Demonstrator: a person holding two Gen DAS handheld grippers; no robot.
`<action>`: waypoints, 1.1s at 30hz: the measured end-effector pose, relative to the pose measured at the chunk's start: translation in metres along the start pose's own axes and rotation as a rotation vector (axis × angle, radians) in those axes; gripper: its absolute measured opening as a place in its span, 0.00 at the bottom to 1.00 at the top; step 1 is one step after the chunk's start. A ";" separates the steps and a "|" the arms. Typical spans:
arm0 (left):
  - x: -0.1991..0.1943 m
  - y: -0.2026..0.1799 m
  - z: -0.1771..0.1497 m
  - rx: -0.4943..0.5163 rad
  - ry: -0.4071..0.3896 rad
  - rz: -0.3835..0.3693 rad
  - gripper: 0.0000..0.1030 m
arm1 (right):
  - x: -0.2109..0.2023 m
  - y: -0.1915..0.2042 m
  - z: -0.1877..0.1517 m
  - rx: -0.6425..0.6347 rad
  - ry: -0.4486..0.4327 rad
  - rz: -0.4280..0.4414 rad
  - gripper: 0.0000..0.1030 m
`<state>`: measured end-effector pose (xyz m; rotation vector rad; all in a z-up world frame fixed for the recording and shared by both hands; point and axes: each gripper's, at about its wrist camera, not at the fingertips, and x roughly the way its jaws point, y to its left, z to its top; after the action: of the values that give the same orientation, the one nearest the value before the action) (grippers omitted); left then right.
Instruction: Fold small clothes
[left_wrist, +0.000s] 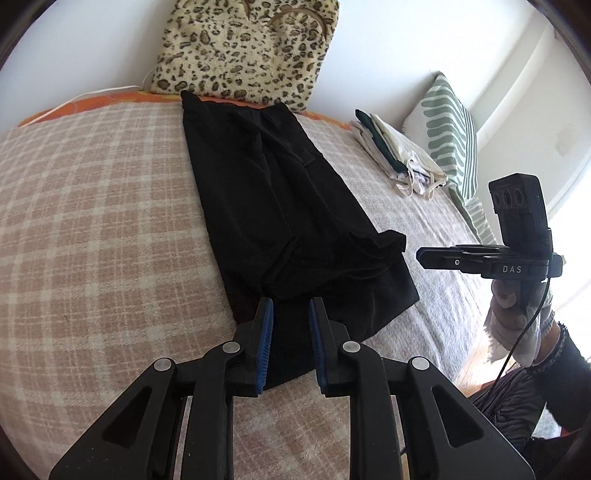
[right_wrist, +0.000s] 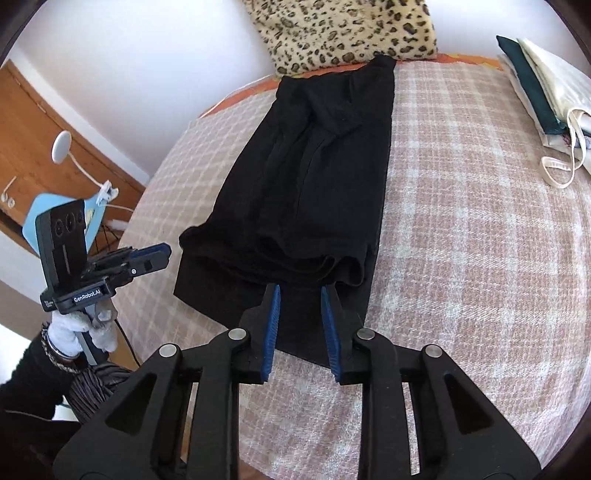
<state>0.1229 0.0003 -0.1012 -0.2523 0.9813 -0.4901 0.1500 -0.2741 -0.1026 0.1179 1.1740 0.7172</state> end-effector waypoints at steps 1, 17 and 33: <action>0.005 -0.001 -0.001 0.001 0.019 -0.002 0.17 | 0.007 0.003 -0.002 -0.021 0.021 -0.013 0.23; 0.021 0.021 0.037 -0.098 -0.053 0.084 0.17 | 0.033 -0.020 0.044 0.045 -0.055 -0.144 0.23; 0.021 0.027 0.033 -0.051 -0.045 0.117 0.37 | 0.017 -0.059 0.033 0.120 -0.064 -0.092 0.38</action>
<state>0.1681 0.0124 -0.1099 -0.2491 0.9594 -0.3521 0.2084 -0.3013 -0.1287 0.1846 1.1535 0.5587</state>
